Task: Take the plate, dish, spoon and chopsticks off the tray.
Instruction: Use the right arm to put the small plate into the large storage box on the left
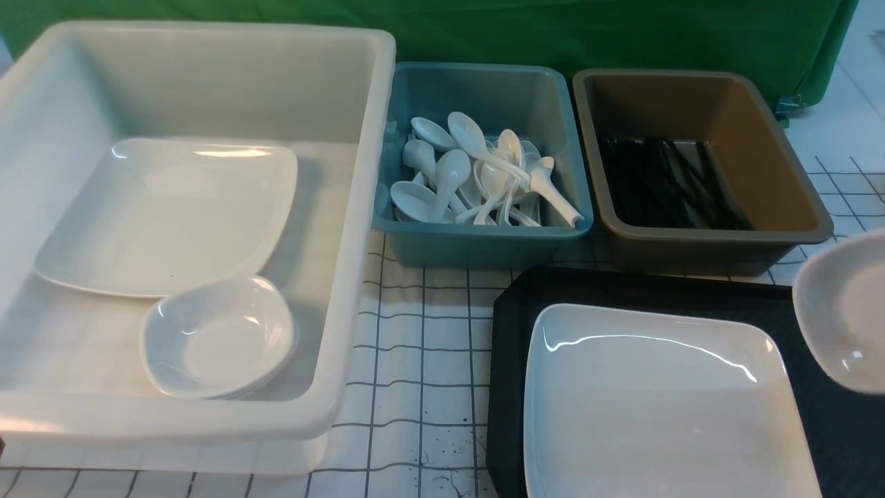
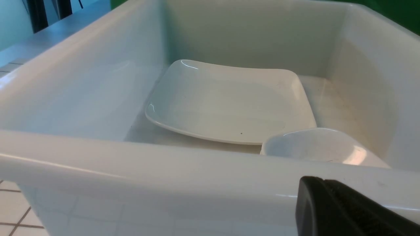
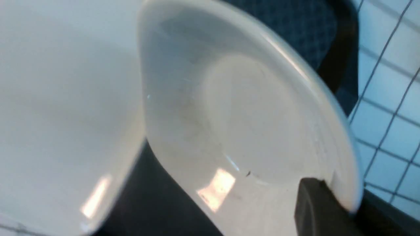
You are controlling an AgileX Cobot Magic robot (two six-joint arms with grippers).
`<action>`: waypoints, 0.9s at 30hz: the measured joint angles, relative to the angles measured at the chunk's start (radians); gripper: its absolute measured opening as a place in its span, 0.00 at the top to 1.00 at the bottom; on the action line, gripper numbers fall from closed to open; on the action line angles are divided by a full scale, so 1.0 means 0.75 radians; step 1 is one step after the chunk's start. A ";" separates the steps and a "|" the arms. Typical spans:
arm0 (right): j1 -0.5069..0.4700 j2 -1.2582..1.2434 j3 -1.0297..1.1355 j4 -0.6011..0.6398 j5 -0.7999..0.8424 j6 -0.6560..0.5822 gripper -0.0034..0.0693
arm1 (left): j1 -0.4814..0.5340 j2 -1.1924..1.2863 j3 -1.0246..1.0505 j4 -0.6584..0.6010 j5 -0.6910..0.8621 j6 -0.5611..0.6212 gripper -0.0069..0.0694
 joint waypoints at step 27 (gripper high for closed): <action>1.173 0.796 -0.720 0.465 -0.816 0.188 0.84 | 0.000 0.000 0.000 0.000 0.000 0.000 0.90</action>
